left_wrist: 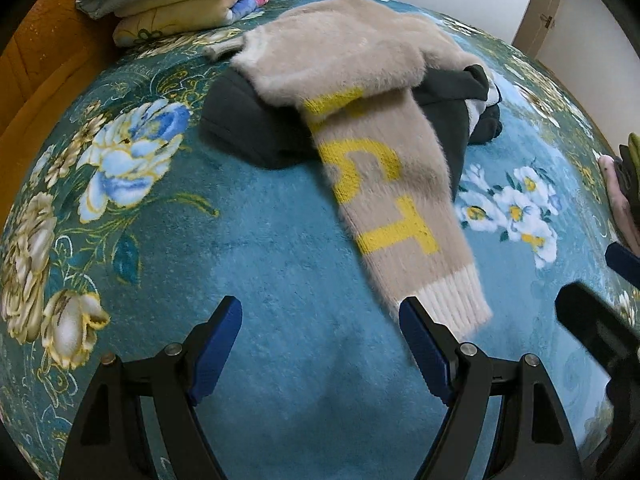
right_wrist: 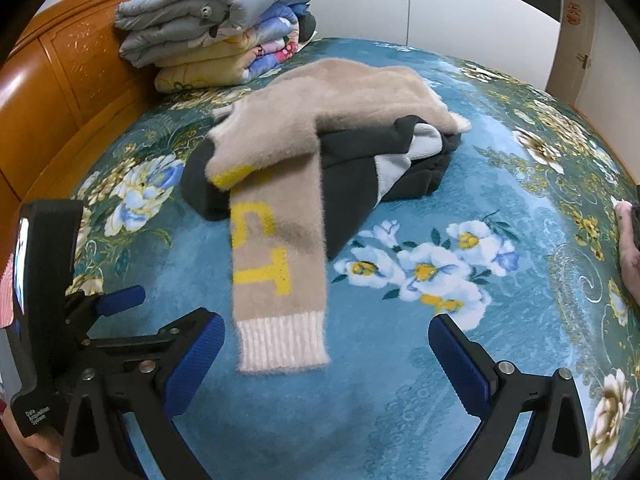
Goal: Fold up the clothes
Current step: 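Reach both grippers toward the beige sweater lying on the black garment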
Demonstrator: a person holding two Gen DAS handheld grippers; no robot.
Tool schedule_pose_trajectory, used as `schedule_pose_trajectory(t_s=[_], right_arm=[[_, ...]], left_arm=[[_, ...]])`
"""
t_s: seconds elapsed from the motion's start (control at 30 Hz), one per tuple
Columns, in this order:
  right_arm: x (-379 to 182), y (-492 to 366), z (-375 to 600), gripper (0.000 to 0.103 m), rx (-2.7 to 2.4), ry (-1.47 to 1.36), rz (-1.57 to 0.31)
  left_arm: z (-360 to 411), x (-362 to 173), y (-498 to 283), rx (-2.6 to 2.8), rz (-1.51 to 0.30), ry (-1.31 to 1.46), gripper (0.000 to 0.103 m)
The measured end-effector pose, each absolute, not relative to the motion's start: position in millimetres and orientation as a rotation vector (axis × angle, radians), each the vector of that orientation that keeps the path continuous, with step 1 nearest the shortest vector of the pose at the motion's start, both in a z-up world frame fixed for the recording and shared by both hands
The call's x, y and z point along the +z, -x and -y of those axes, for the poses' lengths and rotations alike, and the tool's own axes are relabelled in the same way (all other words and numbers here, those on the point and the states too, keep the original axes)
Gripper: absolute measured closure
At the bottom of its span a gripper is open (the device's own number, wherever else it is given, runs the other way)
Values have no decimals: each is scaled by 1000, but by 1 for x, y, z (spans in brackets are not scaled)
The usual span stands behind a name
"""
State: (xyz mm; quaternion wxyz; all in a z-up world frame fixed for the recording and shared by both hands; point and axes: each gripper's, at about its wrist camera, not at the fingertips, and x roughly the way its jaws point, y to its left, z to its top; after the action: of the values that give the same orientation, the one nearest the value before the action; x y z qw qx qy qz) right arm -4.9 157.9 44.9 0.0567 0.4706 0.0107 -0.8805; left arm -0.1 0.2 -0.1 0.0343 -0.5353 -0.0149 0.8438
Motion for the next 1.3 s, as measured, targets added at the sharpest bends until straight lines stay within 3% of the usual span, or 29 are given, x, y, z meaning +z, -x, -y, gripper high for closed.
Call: schedule_pose_trajectory(t_s=[0.87, 0.97, 1.13, 1.3], right_arm=[[27, 15, -158, 0, -2650, -1447, -12], [22, 17, -167, 0, -2655, -1475, 35], [22, 16, -186, 0, -2669, -1507, 123], [22, 15, -205, 0, -2680, -1538, 213]], left_arm=[[9, -5, 37, 2618, 105, 1659, 21], [29, 6, 68, 2647, 253, 1639, 21], [60, 11, 131, 2543, 730, 1703, 22], [46, 14, 174, 2405, 853, 1648, 30]])
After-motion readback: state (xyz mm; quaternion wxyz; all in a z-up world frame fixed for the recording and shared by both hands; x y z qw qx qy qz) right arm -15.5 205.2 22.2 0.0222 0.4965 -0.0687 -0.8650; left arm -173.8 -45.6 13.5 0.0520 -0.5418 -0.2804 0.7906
